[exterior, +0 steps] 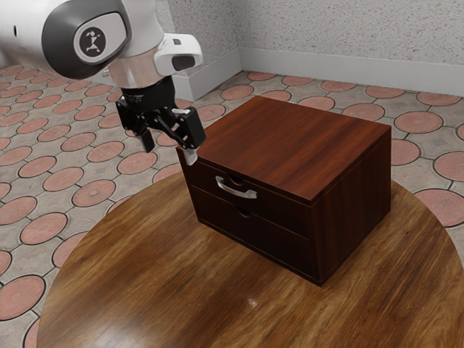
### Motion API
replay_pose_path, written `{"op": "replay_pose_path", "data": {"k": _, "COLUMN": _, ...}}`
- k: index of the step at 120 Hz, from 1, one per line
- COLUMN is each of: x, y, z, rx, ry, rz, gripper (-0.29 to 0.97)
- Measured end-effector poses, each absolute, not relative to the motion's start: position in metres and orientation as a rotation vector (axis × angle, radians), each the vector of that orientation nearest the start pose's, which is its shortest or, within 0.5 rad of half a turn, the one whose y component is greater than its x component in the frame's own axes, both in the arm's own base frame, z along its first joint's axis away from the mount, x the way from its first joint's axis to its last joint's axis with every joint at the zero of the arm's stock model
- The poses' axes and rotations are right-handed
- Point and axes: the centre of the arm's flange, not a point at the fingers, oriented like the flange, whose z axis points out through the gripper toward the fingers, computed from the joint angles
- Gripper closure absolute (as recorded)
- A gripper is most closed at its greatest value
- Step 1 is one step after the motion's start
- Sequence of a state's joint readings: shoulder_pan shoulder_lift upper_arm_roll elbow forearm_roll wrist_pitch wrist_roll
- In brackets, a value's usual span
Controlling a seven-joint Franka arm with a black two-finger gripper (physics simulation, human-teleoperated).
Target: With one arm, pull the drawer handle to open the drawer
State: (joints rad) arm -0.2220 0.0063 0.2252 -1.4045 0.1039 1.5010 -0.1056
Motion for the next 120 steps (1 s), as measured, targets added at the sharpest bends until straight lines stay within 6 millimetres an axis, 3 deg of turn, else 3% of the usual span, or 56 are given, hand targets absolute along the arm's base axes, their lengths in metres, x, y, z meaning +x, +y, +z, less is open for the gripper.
{"op": "replay_pose_path", "data": {"k": 41, "x": 0.547, "y": 0.015, "z": 0.693, "rx": -3.098, "ry": -0.225, "rz": -0.141, "gripper": 0.0}}
{"op": "replay_pose_path", "data": {"k": 55, "x": 0.528, "y": 0.018, "z": 0.766, "rx": -3.094, "ry": -0.171, "rz": -0.357, "gripper": 0.0}}
{"op": "replay_pose_path", "data": {"k": 62, "x": 0.519, "y": 0.019, "z": 0.793, "rx": -3.085, "ry": -0.078, "rz": -0.449, "gripper": 0.0}}
{"op": "replay_pose_path", "data": {"k": 71, "x": 0.515, "y": 0.022, "z": 0.806, "rx": -3.069, "ry": 0.096, "rz": -0.501, "gripper": 0.0}}
{"op": "replay_pose_path", "data": {"k": 99, "x": 0.521, "y": 0.036, "z": 0.803, "rx": -2.939, "ry": 0.611, "rz": -0.482, "gripper": 0.0}}
{"op": "replay_pose_path", "data": {"k": 112, "x": 0.51, "y": 0.039, "z": 0.803, "rx": -2.899, "ry": 0.841, "rz": -0.432, "gripper": 0.0}}
{"op": "replay_pose_path", "data": {"k": 120, "x": 0.512, "y": 0.041, "z": 0.792, "rx": -2.892, "ry": 0.958, "rz": -0.367, "gripper": 0.0}}
